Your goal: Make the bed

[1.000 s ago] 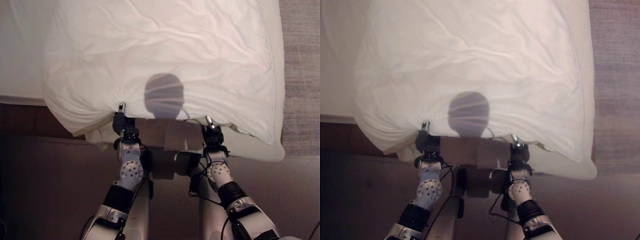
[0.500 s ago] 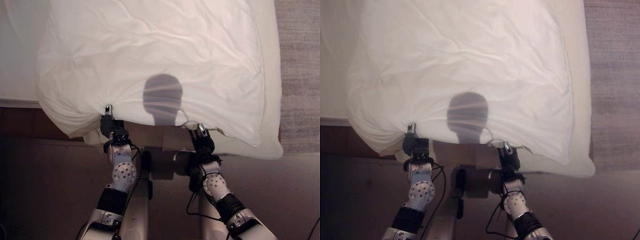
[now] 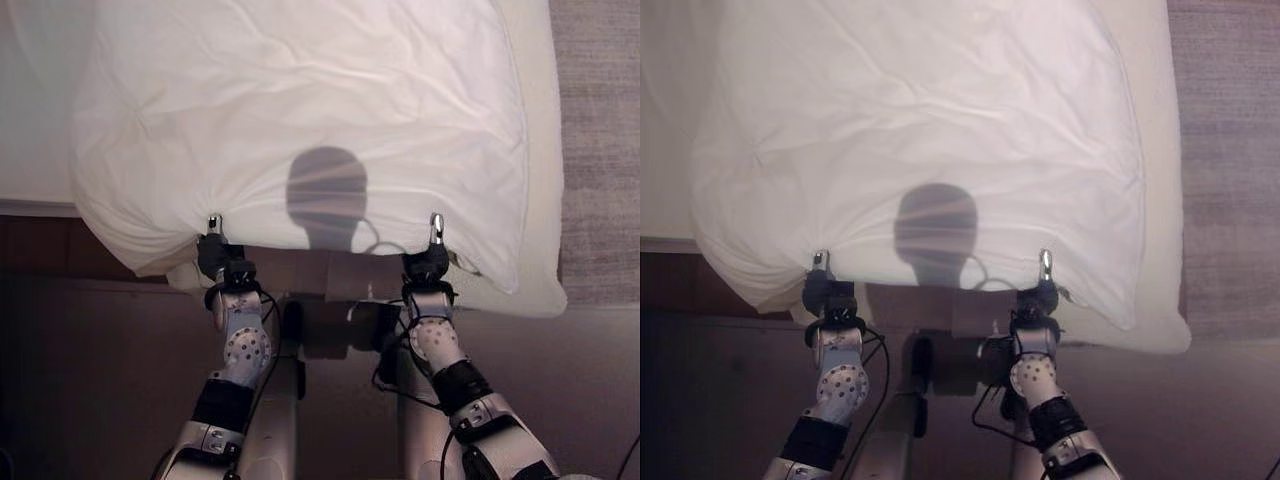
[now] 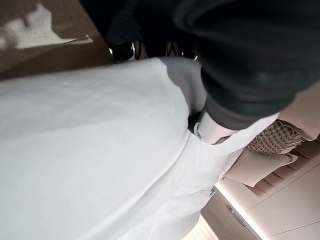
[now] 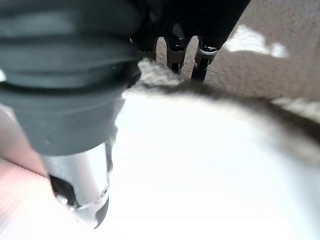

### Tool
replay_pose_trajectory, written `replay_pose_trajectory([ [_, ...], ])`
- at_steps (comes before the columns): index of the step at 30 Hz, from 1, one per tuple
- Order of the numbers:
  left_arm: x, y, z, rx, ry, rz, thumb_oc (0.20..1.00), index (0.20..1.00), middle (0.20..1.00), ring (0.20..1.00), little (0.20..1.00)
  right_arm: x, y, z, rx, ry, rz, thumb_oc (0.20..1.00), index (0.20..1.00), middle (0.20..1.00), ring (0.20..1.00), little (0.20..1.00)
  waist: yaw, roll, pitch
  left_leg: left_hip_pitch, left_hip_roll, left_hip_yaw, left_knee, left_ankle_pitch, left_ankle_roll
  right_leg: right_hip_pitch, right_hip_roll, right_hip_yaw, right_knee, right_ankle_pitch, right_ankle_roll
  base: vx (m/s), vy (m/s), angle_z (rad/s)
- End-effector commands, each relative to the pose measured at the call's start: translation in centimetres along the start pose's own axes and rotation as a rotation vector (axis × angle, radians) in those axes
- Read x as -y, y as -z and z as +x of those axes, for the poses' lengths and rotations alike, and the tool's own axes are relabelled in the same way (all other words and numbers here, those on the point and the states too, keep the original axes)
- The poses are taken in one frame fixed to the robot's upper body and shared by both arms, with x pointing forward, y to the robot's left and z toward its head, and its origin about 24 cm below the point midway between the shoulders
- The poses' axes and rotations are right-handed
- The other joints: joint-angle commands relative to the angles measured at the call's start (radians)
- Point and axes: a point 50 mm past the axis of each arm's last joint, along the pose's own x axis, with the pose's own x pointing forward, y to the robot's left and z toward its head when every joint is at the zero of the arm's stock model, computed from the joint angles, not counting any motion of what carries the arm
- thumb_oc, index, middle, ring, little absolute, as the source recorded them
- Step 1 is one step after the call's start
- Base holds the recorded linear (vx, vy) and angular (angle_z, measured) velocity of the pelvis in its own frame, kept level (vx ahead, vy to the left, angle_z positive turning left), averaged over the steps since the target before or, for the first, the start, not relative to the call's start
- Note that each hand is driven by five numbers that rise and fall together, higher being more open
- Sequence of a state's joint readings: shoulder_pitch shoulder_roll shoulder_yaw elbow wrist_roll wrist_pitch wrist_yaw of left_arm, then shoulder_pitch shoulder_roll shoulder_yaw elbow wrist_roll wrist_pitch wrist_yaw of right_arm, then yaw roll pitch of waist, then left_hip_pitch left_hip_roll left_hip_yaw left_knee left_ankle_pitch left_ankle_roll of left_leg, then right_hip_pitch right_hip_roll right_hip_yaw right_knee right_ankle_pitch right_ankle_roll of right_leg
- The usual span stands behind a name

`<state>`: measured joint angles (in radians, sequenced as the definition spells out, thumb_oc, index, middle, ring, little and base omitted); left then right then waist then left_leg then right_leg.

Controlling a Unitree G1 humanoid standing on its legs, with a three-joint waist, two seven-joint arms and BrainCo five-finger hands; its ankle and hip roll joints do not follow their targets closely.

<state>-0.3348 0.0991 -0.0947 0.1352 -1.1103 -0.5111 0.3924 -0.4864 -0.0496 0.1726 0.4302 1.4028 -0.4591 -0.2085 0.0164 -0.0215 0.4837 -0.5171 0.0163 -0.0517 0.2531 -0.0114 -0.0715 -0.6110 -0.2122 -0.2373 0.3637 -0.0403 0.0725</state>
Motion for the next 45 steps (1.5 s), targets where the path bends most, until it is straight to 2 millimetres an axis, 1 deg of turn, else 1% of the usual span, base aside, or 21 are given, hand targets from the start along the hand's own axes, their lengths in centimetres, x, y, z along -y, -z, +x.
replay_pose_trajectory([
  [1,0.6,-7.8,1.1,0.353,0.059,0.022,0.200,0.200,0.200,0.200,0.200,1.0,-6.8,0.9,0.303,0.072,0.034,1.000,1.000,1.000,1.000,1.000,0.020,0.031,-0.086,-0.047,-0.067,0.022,0.000,0.013,0.058,0.020,0.031,0.043,-0.031,0.056,0.045,0.00,-0.003,-0.04],
  [5,0.7,-8.4,1.4,0.377,0.060,0.034,0.200,0.200,0.200,0.200,0.200,1.4,-8.2,1.6,0.343,0.120,0.035,1.000,1.000,1.000,1.000,1.000,0.021,0.032,-0.091,-0.053,-0.066,0.025,-0.001,0.012,0.057,0.014,0.032,0.046,-0.031,0.055,0.045,0.01,-0.006,-0.04],
  [6,0.8,-8.3,1.4,0.377,0.061,0.033,0.200,0.200,0.200,0.200,0.200,1.4,-8.3,1.7,0.343,0.120,0.036,1.000,1.000,1.000,1.000,1.000,0.022,0.032,-0.090,-0.053,-0.066,0.025,0.000,0.012,0.057,0.013,0.033,0.046,-0.031,0.055,0.045,0.00,0.000,0.00],
  [7,0.7,-8.5,1.5,0.384,0.059,0.039,0.200,0.200,0.200,0.200,0.200,1.3,-9.2,2.0,0.375,0.129,0.031,1.000,1.000,1.000,1.000,1.000,0.021,0.033,-0.093,-0.054,-0.068,0.025,0.000,0.012,0.057,0.013,0.033,0.047,-0.032,0.056,0.046,0.00,0.000,0.00],
  [9,0.8,-8.7,1.6,0.394,0.061,0.044,0.200,0.200,0.200,0.200,0.200,1.2,-10.1,2.2,0.403,0.136,0.030,1.000,1.000,1.000,1.000,1.000,0.022,0.034,-0.093,-0.053,-0.067,0.025,-0.001,0.011,0.058,0.012,0.033,0.049,-0.033,0.057,0.046,0.00,0.000,0.00],
  [14,0.7,-8.9,1.7,0.406,0.057,0.051,0.200,0.200,0.200,0.200,0.200,1.0,-11.1,2.2,0.443,0.129,0.016,1.000,1.000,1.000,1.000,1.000,0.020,0.038,-0.093,-0.057,-0.068,0.029,0.002,0.009,0.059,0.005,0.033,0.052,-0.027,0.055,0.046,0.00,0.002,-0.03],
  [15,0.7,-9.2,1.8,0.422,0.053,0.055,0.200,0.200,0.200,0.200,0.200,1.1,-11.9,2.2,0.468,0.133,0.004,1.000,1.000,1.000,1.000,1.000,0.018,0.038,-0.096,-0.059,-0.068,0.029,0.005,0.008,0.059,0.002,0.033,0.053,-0.023,0.053,0.047,0.00,0.000,0.00],
  [16,0.7,-9.3,1.9,0.427,0.051,0.058,0.200,0.200,0.200,0.200,0.200,1.3,-12.1,2.1,0.477,0.143,0.001,1.000,1.000,1.000,1.000,1.000,0.016,0.038,-0.096,-0.061,-0.068,0.029,0.007,0.008,0.059,0.000,0.033,0.053,-0.021,0.053,0.046,0.00,0.000,0.00],
  [19,0.4,-9.7,2.0,0.443,0.029,0.066,0.200,0.200,0.200,0.200,0.200,1.4,-12.7,2.1,0.494,0.149,-0.010,1.000,1.000,1.000,1.000,1.000,0.015,0.036,-0.102,-0.063,-0.068,0.029,0.007,0.007,0.060,-0.002,0.034,0.054,-0.021,0.051,0.047,0.00,0.000,0.00],
  [21,-0.3,-10.4,2.2,0.464,-0.009,0.103,0.200,0.200,0.200,0.200,0.200,1.8,-13.9,1.9,0.528,0.156,-0.025,1.000,1.000,1.000,1.000,1.000,0.012,0.034,-0.108,-0.067,-0.066,0.029,0.009,0.007,0.059,-0.004,0.035,0.053,-0.021,0.051,0.047,0.00,0.000,0.00],
  [23,-0.5,-10.7,2.3,0.475,-0.018,0.115,0.200,0.200,0.200,0.200,0.200,1.9,-14.2,1.8,0.537,0.157,-0.035,1.000,1.000,1.000,1.000,1.000,0.011,0.034,-0.110,-0.069,-0.066,0.029,0.010,0.007,0.059,-0.005,0.035,0.053,-0.020,0.051,0.046,0.00,0.000,0.00],
  [24,-1.2,-11.4,2.5,0.494,-0.052,0.130,0.200,0.200,0.200,0.200,0.200,2.2,-14.8,1.6,0.552,0.166,-0.048,1.000,1.000,1.000,1.000,1.000,0.010,0.034,-0.112,-0.069,-0.065,0.029,0.010,0.007,0.058,-0.005,0.036,0.053,-0.020,0.051,0.046,0.00,0.000,0.00],
  [25,-1.2,-11.4,2.5,0.494,-0.052,0.130,0.200,0.200,0.200,0.200,0.200,2.2,-14.8,1.6,0.552,0.166,-0.048,1.000,1.000,1.000,1.000,1.000,0.010,0.034,-0.112,-0.069,-0.065,0.029,0.010,0.006,0.058,-0.005,0.036,0.053,-0.020,0.051,0.046,0.00,0.000,0.00],
  [26,-1.7,-12.1,2.7,0.517,-0.079,0.138,0.200,0.200,0.200,0.200,0.200,2.4,-15.3,1.5,0.563,0.169,-0.061,1.000,1.000,1.000,1.000,1.000,0.009,0.034,-0.114,-0.069,-0.065,0.030,0.012,0.007,0.057,-0.007,0.037,0.055,-0.020,0.053,0.047,0.00,0.000,0.00],
  [30,-2.1,-12.1,2.7,0.516,-0.094,0.151,0.200,0.200,0.200,0.200,0.200,2.5,-15.2,1.5,0.559,0.170,-0.064,1.000,1.000,1.000,1.000,1.000,0.008,0.034,-0.116,-0.072,-0.063,0.033,0.013,0.006,0.057,-0.010,0.037,0.056,-0.018,0.054,0.048,0.00,0.000,0.00],
  [31,-2.0,-12.0,2.7,0.514,-0.088,0.150,0.200,0.200,0.200,0.200,0.200,2.5,-15.0,1.5,0.552,0.161,-0.064,0.479,0.479,0.479,0.479,0.479,0.008,0.034,-0.115,-0.074,-0.064,0.033,0.013,0.007,0.058,-0.012,0.036,0.057,-0.018,0.056,0.048,0.00,0.000,0.00],
  [32,-2.1,-12.0,2.6,0.514,-0.088,0.150,0.200,0.200,0.200,0.200,0.200,2.5,-15.0,1.4,0.552,0.161,-0.064,0.200,0.200,0.200,0.200,0.200,0.008,0.034,-0.116,-0.074,-0.064,0.033,0.013,0.008,0.058,-0.012,0.036,0.057,-0.018,0.056,0.048,0.00,0.000,0.00],
  [39,-2.3,-11.8,2.4,0.511,-0.089,0.136,0.200,0.200,0.200,0.200,0.200,1.0,-14.0,0.9,0.547,0.041,-0.036,0.200,0.200,0.200,0.200,0.200,0.006,0.033,-0.119,-0.080,-0.065,0.036,0.016,0.006,0.059,-0.020,0.035,0.060,-0.019,0.057,0.048,0.00,0.000,0.00],
  [40,-2.4,-11.7,2.3,0.507,-0.092,0.127,0.200,0.200,0.200,0.200,0.200,0.2,-13.8,0.7,0.555,-0.002,-0.007,0.200,0.200,0.200,0.200,0.200,0.005,0.034,-0.118,-0.080,-0.065,0.034,0.015,0.006,0.060,-0.021,0.036,0.061,-0.018,0.056,0.048,0.00,0.000,0.00],
  [42,-2.7,-11.5,2.2,0.498,-0.102,0.125,0.200,0.200,0.200,0.200,0.200,-0.5,-13.4,0.2,0.570,-0.053,0.016,0.200,0.200,0.200,0.200,0.200,0.004,0.035,-0.120,-0.084,-0.066,0.035,0.018,0.006,0.060,-0.024,0.035,0.062,-0.015,0.054,0.048,0.00,0.000,0.00],
  [45,-3.1,-11.4,2.1,0.495,-0.116,0.120,0.200,0.200,0.200,0.200,0.200,-1.0,-13.3,-0.3,0.582,-0.085,0.030,0.200,0.200,0.200,0.200,0.200,0.004,0.034,-0.122,-0.088,-0.066,0.035,0.020,0.006,0.060,-0.027,0.035,0.063,-0.013,0.053,0.048,0.00,0.000,0.00],
])
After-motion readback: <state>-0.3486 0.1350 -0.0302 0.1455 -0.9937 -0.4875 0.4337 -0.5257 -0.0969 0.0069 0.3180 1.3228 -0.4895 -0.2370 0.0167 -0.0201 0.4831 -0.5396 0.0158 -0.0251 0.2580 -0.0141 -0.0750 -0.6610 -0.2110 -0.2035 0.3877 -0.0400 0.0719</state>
